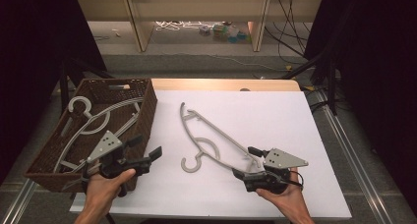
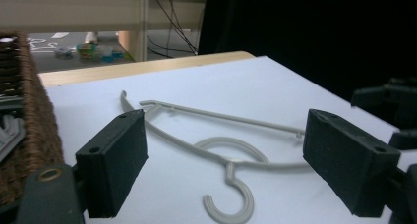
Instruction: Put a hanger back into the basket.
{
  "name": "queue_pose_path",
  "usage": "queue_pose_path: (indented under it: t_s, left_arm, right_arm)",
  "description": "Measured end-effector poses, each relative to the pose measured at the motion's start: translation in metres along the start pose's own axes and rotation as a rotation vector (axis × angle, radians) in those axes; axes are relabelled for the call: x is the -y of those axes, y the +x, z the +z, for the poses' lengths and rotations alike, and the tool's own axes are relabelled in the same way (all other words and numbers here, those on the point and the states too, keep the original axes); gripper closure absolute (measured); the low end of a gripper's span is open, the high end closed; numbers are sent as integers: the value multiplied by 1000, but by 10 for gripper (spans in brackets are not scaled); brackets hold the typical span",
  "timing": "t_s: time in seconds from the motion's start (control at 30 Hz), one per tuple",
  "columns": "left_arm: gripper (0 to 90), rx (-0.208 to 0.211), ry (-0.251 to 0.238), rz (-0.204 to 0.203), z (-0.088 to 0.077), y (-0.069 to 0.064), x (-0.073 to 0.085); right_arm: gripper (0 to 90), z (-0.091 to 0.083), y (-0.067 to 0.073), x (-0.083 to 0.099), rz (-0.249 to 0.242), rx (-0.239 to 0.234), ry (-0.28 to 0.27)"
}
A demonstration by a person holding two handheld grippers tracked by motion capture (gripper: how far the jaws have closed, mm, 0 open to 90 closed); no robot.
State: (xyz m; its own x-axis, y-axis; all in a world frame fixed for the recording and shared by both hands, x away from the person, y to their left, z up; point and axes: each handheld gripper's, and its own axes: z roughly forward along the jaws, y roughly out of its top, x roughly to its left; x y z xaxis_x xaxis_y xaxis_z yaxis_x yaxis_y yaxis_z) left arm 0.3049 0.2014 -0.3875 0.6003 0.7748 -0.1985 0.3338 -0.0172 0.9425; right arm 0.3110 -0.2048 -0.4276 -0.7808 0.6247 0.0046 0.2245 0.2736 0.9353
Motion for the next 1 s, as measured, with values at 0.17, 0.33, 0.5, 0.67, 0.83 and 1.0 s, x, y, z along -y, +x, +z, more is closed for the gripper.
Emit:
queue_pose_path:
  t_s: [0.17, 0.33, 0.5, 0.67, 0.83, 1.0]
  left_arm:
    - [164, 7, -33, 11, 1, -3, 7]
    - [163, 18, -21, 73, 8, -15, 27]
    - [161, 44, -7, 123, 11, -24, 39]
    - [159, 42, 2, 141, 14, -22, 45]
    - [159, 48, -7, 132, 16, -21, 47]
    - [159, 62, 4, 144, 17, -22, 50]
  right_arm:
    - [163, -1, -1, 1, 12, 10, -28]
    - [162, -1, 0, 1, 12, -3, -16]
    - [162, 0, 2, 2, 16, -22, -3]
    - [162, 1, 0, 2, -5, -10, 0]
    - [162, 8, 0, -1, -12, -27, 22]
    - [163, 21, -2, -5, -34, -39, 84]
